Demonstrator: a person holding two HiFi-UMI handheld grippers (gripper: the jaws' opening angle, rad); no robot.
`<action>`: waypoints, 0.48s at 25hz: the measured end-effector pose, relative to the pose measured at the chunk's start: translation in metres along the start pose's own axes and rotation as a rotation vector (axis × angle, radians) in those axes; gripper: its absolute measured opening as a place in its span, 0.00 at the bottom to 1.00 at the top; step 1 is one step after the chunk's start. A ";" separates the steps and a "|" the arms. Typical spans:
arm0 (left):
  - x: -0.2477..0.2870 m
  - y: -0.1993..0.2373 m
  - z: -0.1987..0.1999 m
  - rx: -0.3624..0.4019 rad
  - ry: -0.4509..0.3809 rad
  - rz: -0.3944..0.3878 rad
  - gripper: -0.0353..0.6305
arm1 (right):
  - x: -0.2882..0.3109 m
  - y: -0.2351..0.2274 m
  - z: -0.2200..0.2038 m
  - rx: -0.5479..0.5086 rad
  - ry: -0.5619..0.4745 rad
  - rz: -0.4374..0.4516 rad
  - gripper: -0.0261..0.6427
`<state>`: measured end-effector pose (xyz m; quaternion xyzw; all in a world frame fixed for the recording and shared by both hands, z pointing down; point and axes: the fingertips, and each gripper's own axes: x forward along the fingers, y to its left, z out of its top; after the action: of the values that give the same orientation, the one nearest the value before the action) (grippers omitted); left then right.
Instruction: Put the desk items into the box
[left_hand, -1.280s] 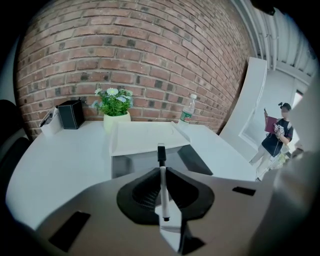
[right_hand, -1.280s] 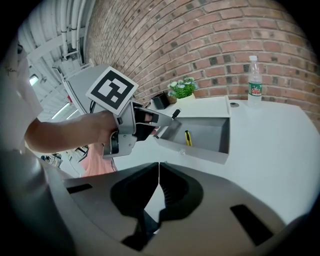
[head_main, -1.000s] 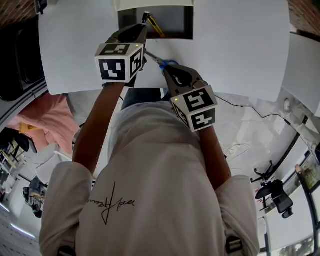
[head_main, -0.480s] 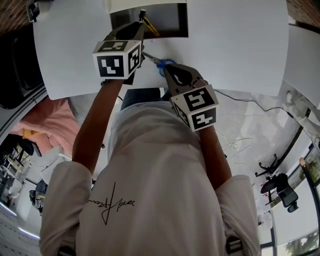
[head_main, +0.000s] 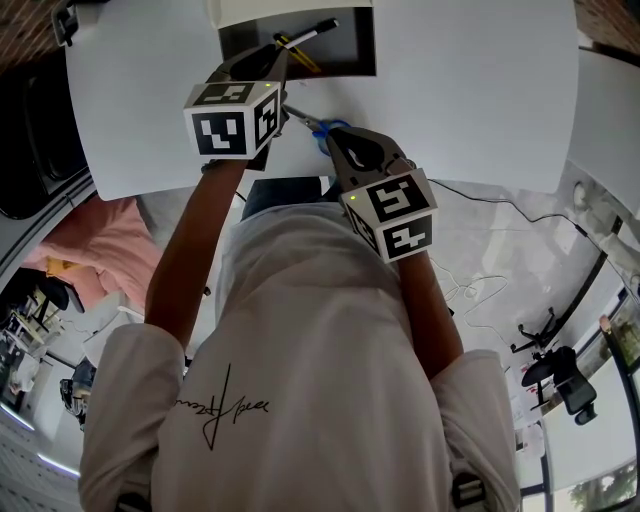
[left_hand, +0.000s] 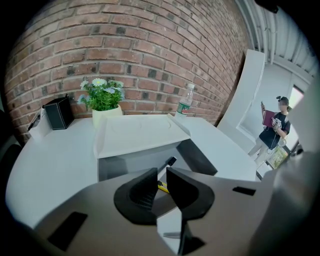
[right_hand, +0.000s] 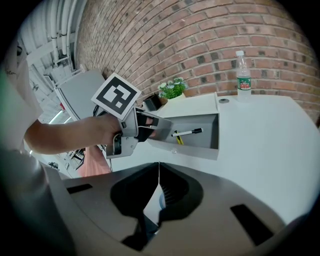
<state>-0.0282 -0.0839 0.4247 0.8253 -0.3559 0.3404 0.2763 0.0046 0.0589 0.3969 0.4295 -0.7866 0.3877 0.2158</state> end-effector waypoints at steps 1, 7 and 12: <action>0.000 0.000 0.000 0.000 0.000 0.001 0.11 | 0.000 0.000 0.000 0.000 0.000 0.000 0.08; -0.001 -0.001 -0.002 -0.009 -0.006 0.012 0.11 | 0.000 -0.002 0.001 -0.008 -0.002 0.005 0.08; -0.003 -0.004 -0.003 -0.020 -0.013 0.010 0.11 | -0.002 -0.001 0.002 -0.017 -0.003 0.007 0.08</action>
<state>-0.0278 -0.0782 0.4231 0.8230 -0.3650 0.3329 0.2806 0.0065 0.0579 0.3954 0.4256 -0.7916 0.3810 0.2167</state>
